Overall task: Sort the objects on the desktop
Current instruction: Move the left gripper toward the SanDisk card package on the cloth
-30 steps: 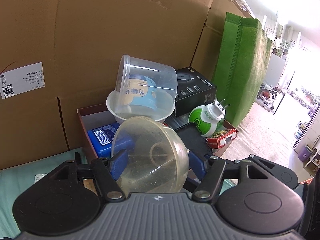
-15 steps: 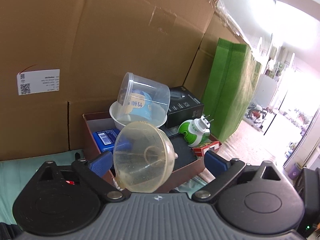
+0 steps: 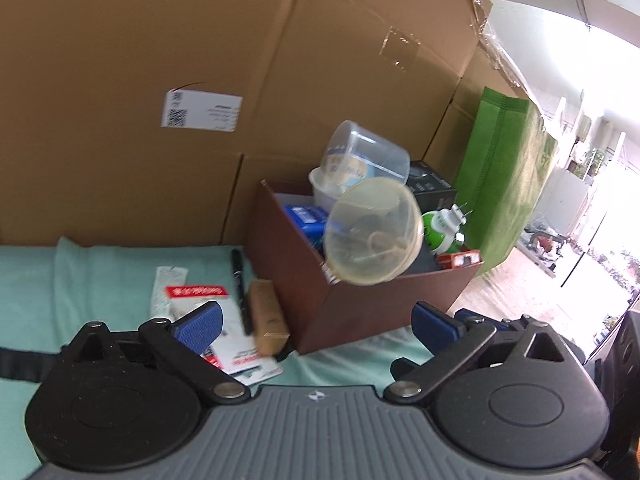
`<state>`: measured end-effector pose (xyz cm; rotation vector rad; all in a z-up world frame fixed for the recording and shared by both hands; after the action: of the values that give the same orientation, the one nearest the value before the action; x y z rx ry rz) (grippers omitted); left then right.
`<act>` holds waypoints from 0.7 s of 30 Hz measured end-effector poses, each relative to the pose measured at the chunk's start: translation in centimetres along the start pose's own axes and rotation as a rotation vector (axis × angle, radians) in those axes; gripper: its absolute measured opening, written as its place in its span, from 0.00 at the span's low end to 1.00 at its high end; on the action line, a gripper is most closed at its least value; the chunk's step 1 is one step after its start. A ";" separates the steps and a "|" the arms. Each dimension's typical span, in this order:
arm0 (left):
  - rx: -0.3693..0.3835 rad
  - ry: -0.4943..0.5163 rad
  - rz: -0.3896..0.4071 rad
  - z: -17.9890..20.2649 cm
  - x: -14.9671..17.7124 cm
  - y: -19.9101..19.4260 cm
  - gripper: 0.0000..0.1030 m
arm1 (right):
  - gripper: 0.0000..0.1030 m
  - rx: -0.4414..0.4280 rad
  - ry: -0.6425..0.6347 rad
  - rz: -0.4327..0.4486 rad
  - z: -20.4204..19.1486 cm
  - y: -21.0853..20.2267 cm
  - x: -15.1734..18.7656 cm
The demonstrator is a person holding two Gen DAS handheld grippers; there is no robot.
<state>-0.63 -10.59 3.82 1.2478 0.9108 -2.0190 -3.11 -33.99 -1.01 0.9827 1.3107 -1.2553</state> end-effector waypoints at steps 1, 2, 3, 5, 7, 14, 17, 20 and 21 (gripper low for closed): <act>-0.007 0.004 0.002 -0.4 0.2 -0.4 1.00 | 0.89 -0.014 -0.001 -0.005 -0.6 0.0 0.1; -0.017 0.008 0.003 -0.8 0.4 -0.8 1.00 | 0.89 -0.023 0.000 -0.009 -1.1 -0.1 0.3; -0.028 0.011 0.003 -1.2 0.6 -1.1 1.00 | 0.89 -0.035 0.001 -0.015 -1.6 0.0 0.4; -0.053 0.004 0.001 -2.2 0.8 -1.6 1.00 | 0.89 -0.065 0.001 -0.025 -2.9 0.1 0.7; -0.072 -0.015 -0.005 -3.3 1.1 -1.8 1.00 | 0.89 -0.098 0.003 -0.040 -4.4 0.4 1.0; -0.136 -0.068 -0.051 -7.0 2.4 -0.6 1.00 | 0.89 -0.187 -0.027 -0.088 -9.2 2.4 2.3; -0.161 -0.051 -0.065 -7.8 2.7 0.4 1.00 | 0.88 -0.202 -0.036 -0.113 -10.5 3.5 2.8; -0.169 -0.047 -0.079 -8.6 2.8 1.5 0.99 | 0.84 -0.209 -0.045 -0.136 -11.3 4.6 3.1; -0.173 -0.044 -0.081 -8.8 2.7 1.8 0.99 | 0.83 -0.213 -0.045 -0.141 -11.5 5.0 3.1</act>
<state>4.18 -4.97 -2.00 1.0844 1.1049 -1.9746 -0.15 -22.32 -5.68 0.7189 1.4654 -1.2069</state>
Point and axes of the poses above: each gripper's, at about its wrist camera, not at the fingertips, and y roughly the way its jaws point, z to its right, x to its underside, the point moved 6 cm from there along y, roughly the way its jaws point, and after that the axes turned 13 degrees about z, right-handed, at the moved point
